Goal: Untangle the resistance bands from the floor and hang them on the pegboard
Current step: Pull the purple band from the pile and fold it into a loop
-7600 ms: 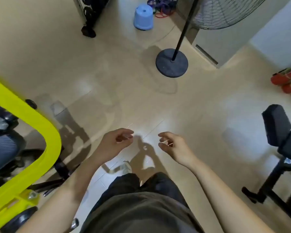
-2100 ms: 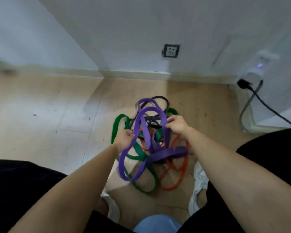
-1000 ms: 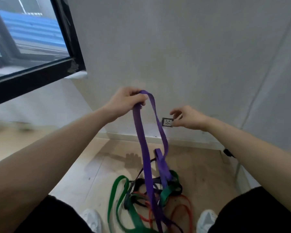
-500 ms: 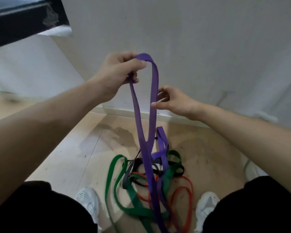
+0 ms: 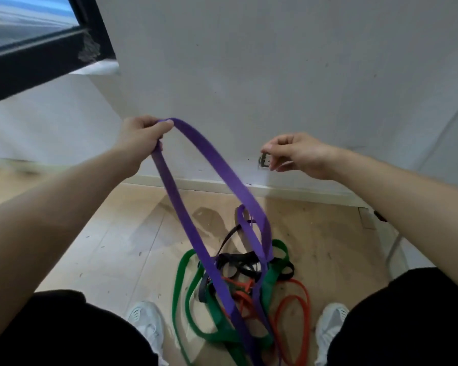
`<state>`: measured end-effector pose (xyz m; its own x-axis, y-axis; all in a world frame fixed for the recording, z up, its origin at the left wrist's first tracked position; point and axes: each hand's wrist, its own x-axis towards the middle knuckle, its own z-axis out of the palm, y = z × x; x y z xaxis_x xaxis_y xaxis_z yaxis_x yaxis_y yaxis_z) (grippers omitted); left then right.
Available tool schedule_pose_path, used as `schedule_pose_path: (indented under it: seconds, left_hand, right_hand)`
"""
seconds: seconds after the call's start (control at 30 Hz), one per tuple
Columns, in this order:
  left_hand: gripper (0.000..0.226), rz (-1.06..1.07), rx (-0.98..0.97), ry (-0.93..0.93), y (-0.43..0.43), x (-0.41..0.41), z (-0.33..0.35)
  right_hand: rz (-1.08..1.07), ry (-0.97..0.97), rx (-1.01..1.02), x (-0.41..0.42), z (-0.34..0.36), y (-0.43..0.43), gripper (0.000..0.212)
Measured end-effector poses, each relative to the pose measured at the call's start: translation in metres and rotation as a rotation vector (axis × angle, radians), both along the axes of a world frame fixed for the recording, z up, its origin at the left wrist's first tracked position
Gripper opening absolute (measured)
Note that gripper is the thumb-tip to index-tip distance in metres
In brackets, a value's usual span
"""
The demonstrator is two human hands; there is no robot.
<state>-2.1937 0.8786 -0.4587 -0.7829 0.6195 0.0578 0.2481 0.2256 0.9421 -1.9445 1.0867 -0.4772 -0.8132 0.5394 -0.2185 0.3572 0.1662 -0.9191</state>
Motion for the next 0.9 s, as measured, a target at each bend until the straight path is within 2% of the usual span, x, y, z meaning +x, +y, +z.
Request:
schedule_pose_path:
  seconds: [0.1, 0.2, 0.3, 0.37, 0.5, 0.6, 0.67, 0.8, 0.9]
  left_hand:
    - [0.022, 0.015, -0.044, 0.030, -0.004, -0.003, 0.000]
    - [0.016, -0.101, -0.076, 0.144, 0.002, 0.014, 0.008]
    - [0.020, -0.146, -0.091, 0.238, 0.006, 0.031, 0.015]
    - [0.024, -0.133, -0.072, 0.234, 0.007, 0.037, 0.019]
    - [0.018, -0.134, 0.052, 0.137, 0.008, 0.050, 0.034]
    - [0.015, -0.150, 0.176, 0.108, 0.009, 0.062, 0.050]
    - [0.015, -0.147, 0.266, 0.110, 0.009, 0.067, 0.062]
    - [0.015, -0.103, 0.418, 0.049, 0.007, 0.065, 0.080]
    - [0.021, -0.042, 0.439, 0.025, 0.003, 0.049, 0.076]
  right_hand:
    - [0.037, -0.069, 0.046, 0.009, -0.003, 0.001, 0.023]
    - [0.125, -0.187, 0.125, 0.007, -0.011, -0.011, 0.029]
    - [0.165, -0.191, 0.157, -0.003, -0.015, -0.023, 0.028]
    - [0.191, -0.195, 0.164, -0.009, -0.018, -0.029, 0.035]
    - [0.219, -0.222, 0.228, -0.021, -0.029, -0.039, 0.065]
    - [0.215, -0.191, 0.200, -0.028, -0.037, -0.048, 0.071]
    - [0.230, -0.148, 0.169, -0.034, -0.040, -0.054, 0.068]
    - [0.264, -0.061, 0.072, -0.050, -0.042, -0.066, 0.029]
    - [0.262, -0.110, 0.009, -0.055, -0.040, -0.060, 0.021]
